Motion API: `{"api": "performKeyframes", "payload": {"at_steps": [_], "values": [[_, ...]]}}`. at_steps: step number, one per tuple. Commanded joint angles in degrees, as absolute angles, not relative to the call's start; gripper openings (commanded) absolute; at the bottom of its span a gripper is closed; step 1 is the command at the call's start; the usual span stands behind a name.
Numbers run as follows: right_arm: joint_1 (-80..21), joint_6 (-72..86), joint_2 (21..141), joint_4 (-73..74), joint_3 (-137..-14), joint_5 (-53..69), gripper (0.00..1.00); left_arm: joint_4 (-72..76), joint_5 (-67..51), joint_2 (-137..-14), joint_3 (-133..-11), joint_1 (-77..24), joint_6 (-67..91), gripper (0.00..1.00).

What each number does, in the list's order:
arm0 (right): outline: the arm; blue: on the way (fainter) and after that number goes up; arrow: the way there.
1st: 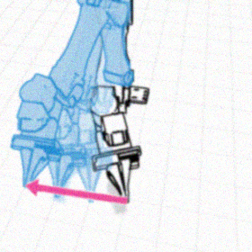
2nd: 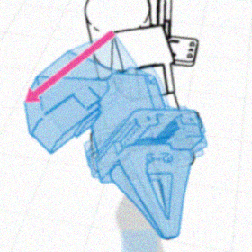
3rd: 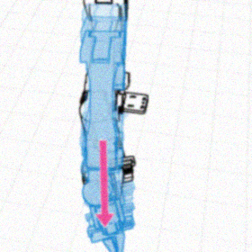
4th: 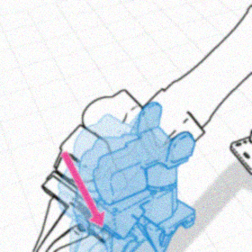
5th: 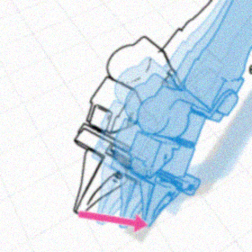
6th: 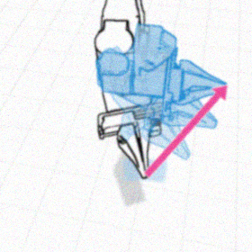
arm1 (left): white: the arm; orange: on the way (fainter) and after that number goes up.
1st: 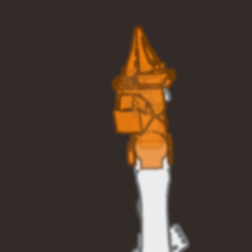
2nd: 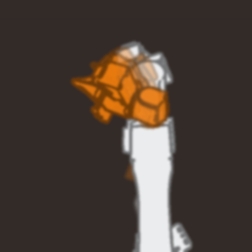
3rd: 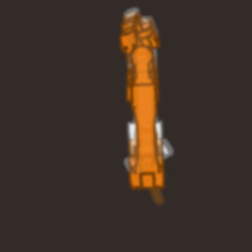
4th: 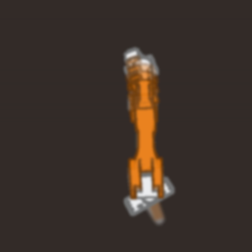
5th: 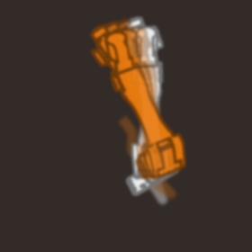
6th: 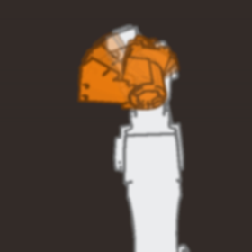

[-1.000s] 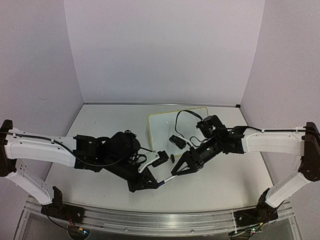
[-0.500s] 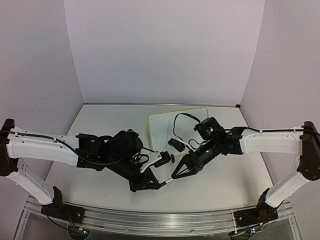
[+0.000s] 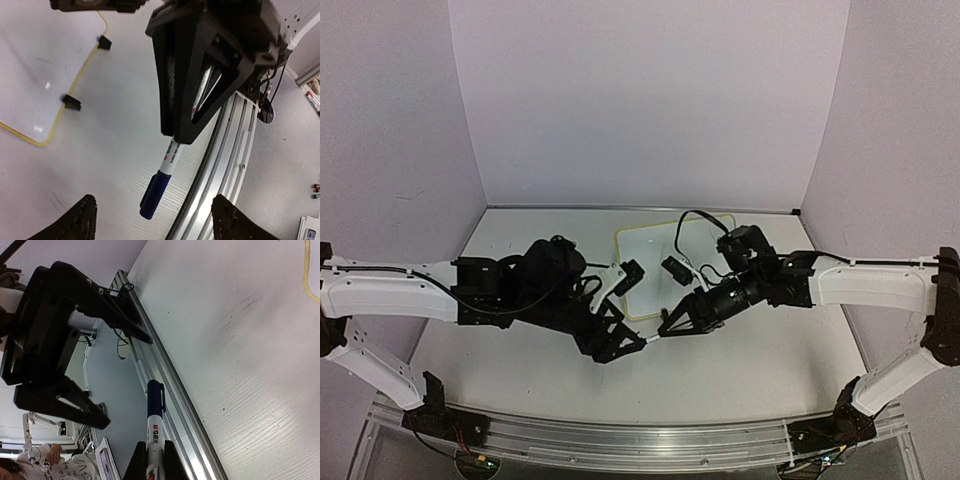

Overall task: Write a sentence on the whiteboard
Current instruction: Pass from the left arm to the right, then open the pen cap from the whiteboard marker.

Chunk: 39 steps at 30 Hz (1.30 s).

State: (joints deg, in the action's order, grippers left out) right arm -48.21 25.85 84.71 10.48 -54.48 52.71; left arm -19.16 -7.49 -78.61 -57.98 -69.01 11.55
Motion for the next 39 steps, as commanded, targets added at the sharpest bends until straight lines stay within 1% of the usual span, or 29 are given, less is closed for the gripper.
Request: {"api": "performKeyframes", "payload": {"at_steps": [1, 3, 4, 5, 8, 12, 17, 18, 19, 22, 25, 26, 31, 36, 39], "values": [[-48.47, 31.73, 77.88, -0.35, -54.69, 40.74, 0.0, -6.37, -2.22, -70.55, -56.05, -67.4, 17.18, 0.85], [-48.43, 33.87, 75.23, -6.09, -52.9, 37.18, 0.0, -1.63, -2.23, -68.31, -53.94, -66.08, 20.97, 0.92], [-48.44, 35.92, 73.89, -11.32, -51.3, 35.62, 0.0, 0.48, -2.42, -67.29, -52.98, -64.44, 23.79, 0.97], [-48.53, 37.42, 73.5, -15.44, -50.59, 35.03, 0.0, 1.91, -2.79, -66.98, -52.66, -63.48, 25.03, 0.98], [-49.02, 39.06, 73.59, -22.37, -49.87, 34.61, 0.0, 5.51, -5.72, -65.73, -51.3, -61.43, 27.65, 0.99], [-49.69, 38.41, 75.47, -24.65, -51.69, 36.68, 0.0, 10.66, -11.91, -64.86, -50.63, -59.95, 30.75, 0.99], [-49.91, 39.88, 76.84, -28.01, -52.16, 40.59, 0.0, 11.05, -14.55, -64.6, -50.3, -58.17, 33.8, 0.99], [-49.84, 40.23, 76.9, -28.39, -52.01, 40.88, 0.0, 11.87, -15.08, -64.34, -49.67, -57.75, 34.5, 0.98], [-49.84, 40.66, 76.9, -28.98, -51.77, 41.09, 0.0, 13.04, -15.9, -64.24, -49.02, -57.15, 35.25, 0.94], [-49.83, 42.24, 76.9, -31.32, -50.83, 41.66, 0.0, 14.6, -17.21, -64.7, -48.36, -56.12, 36.83, 0.8], [-49.88, 43.72, 77.03, -33.54, -50.21, 41.87, 0.0, 13.67, -17.23, -65.81, -48.78, -55.94, 36.9, 0.72], [-49.88, 44.05, 77.2, -34.01, -50.19, 41.88, 0.0, 14.38, -17.77, -66.24, -48.6, -55.9, 37.18, 0.68], [-49.88, 44.56, 78.03, -34.89, -50.05, 42.34, 0.0, 18.57, -21.0, -66.76, -48.43, -55.86, 37.86, 0.57], [-49.84, 44.81, 78.61, -35.25, -49.83, 42.51, 0.0, 19.69, -20.56, -65.94, -47.92, -55.81, 38.2, 0.38], [-49.84, 44.9, 78.9, -35.24, -49.92, 42.95, 0.0, 19.4, -20.07, -65.75, -47.67, -55.81, 38.17, 0.29]]}}
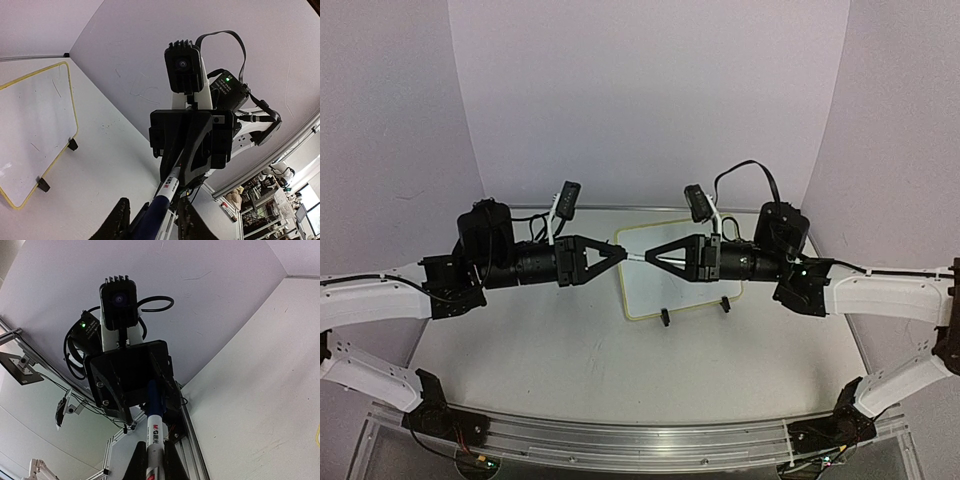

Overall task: Write a sentence on the whiteboard
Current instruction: Open the pen cap from the whiteboard marker.

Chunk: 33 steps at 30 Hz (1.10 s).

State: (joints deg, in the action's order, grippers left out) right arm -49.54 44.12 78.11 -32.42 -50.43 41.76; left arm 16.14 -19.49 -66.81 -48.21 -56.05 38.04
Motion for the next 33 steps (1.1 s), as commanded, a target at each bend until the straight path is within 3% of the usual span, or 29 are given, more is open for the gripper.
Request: {"api": "performKeyframes", "payload": {"at_steps": [1, 11, 22, 33], "values": [[-49.85, 44.99, 78.99, -35.24, -49.92, 43.09, 0.0, 19.13, -19.9, -65.82, -47.63, -55.79, 38.21, 0.26], [-49.85, 45.81, 80.26, -35.47, -50.7, 46.59, 0.0, 19.25, -20.26, -66.53, -47.97, -55.72, 38.2, 0.0], [-50.12, 46.26, 81.3, -36.21, -51.42, 48.12, 0.19, 20.0, -20.87, -67.28, -47.94, -55.63, 38.75, 0.0], [-50.15, 46.87, 80.62, -37.91, -50.64, 46.76, 0.24, 19.78, -21.8, -66.55, -47.62, -55.63, 38.8, 0.0]]}}
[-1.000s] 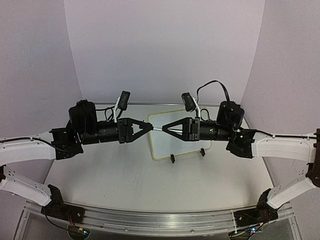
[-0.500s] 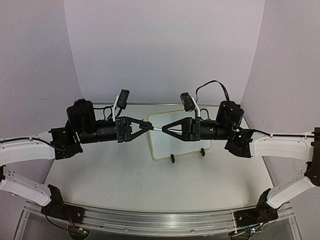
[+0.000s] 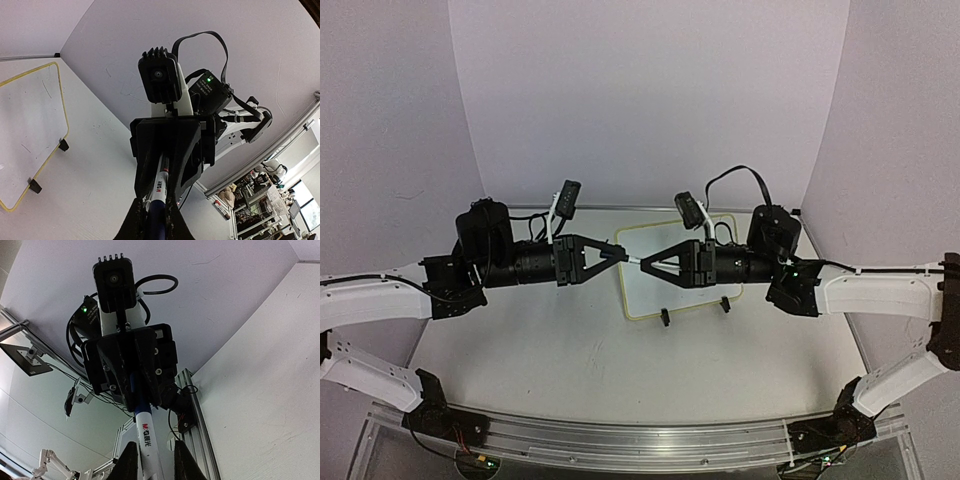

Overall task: Write a sentence on the whiteboard
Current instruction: Open the pen cap from the whiteboard marker.

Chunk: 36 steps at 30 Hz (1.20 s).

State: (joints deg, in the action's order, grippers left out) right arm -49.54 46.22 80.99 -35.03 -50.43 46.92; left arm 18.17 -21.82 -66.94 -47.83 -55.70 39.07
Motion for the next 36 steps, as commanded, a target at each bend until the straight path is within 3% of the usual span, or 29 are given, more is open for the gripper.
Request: {"api": "performKeyframes", "payload": {"at_steps": [1, 13, 25, 36], "values": [[-50.18, 47.11, 80.6, -38.17, -50.63, 46.76, 0.24, 19.82, -21.76, -66.54, -47.57, -55.63, 38.84, 0.0], [-50.13, 52.52, 81.59, -47.88, -49.31, 48.39, 0.22, 21.36, -22.19, -66.23, -46.84, -55.55, 39.88, 0.0], [-50.1, 52.78, 81.85, -48.67, -48.88, 48.31, 0.0, 21.62, -22.28, -66.09, -46.32, -55.02, 40.73, 0.0], [-47.5, 53.0, 78.18, -50.6, -42.8, 45.38, 0.0, 22.86, -24.04, -63.05, -46.21, -52.76, 43.14, 0.0]]}}
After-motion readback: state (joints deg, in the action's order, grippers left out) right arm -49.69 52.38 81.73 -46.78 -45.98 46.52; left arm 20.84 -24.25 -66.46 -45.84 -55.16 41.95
